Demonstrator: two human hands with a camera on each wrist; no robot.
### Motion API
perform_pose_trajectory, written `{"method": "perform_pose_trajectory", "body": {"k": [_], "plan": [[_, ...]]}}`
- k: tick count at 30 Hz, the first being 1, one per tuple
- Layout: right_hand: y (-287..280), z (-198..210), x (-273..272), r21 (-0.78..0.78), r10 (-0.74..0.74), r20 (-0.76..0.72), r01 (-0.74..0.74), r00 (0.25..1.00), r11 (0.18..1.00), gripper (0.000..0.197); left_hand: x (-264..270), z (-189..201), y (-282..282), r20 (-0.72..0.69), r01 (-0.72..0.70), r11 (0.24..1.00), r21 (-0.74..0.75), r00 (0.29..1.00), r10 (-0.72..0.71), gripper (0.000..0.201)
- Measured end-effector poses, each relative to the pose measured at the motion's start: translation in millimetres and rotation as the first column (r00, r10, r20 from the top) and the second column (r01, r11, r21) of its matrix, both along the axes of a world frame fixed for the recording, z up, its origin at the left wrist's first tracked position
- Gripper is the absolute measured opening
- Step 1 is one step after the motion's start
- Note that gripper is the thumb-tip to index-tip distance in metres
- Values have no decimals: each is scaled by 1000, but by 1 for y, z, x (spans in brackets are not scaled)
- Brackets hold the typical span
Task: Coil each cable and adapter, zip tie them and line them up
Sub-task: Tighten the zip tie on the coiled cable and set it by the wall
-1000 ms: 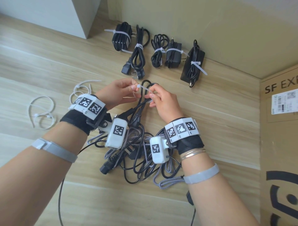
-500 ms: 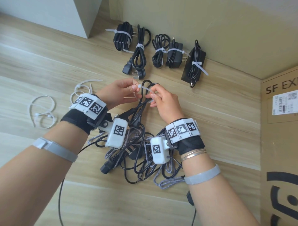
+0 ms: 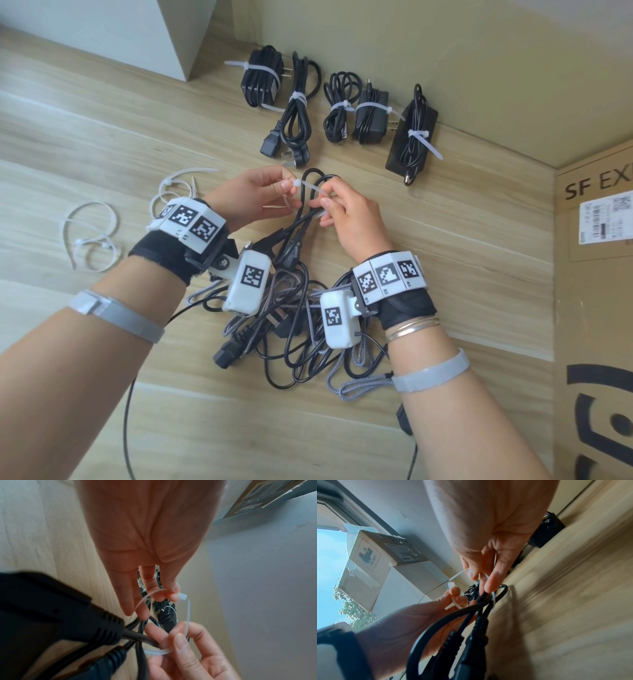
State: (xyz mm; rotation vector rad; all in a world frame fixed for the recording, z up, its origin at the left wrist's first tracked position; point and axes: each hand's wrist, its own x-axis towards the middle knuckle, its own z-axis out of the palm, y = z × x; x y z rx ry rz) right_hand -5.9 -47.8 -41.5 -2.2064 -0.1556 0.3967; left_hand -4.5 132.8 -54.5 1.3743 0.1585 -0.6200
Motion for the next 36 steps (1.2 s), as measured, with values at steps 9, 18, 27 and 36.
{"method": "perform_pose_trajectory", "body": {"k": [9,18,27,36], "plan": [[0,-1,0,-21,22,9,-22,1000,1000,10,-2,0,1,-6,-4,999,-49,1000,4,22],[1,-1,0,-24,40,10,-40,999,999,10,-1,2,-1,-5,4,1000,-10,1000,-5,22],[2,1,0,-3,41,-6,-41,999,999,9,-2,1,-4,127,-19,994,107,992,6,14],[2,2,1,25,79,17,-79,997,997,13,0,-3,-7,182,-43,980,195,983,7,21]]}}
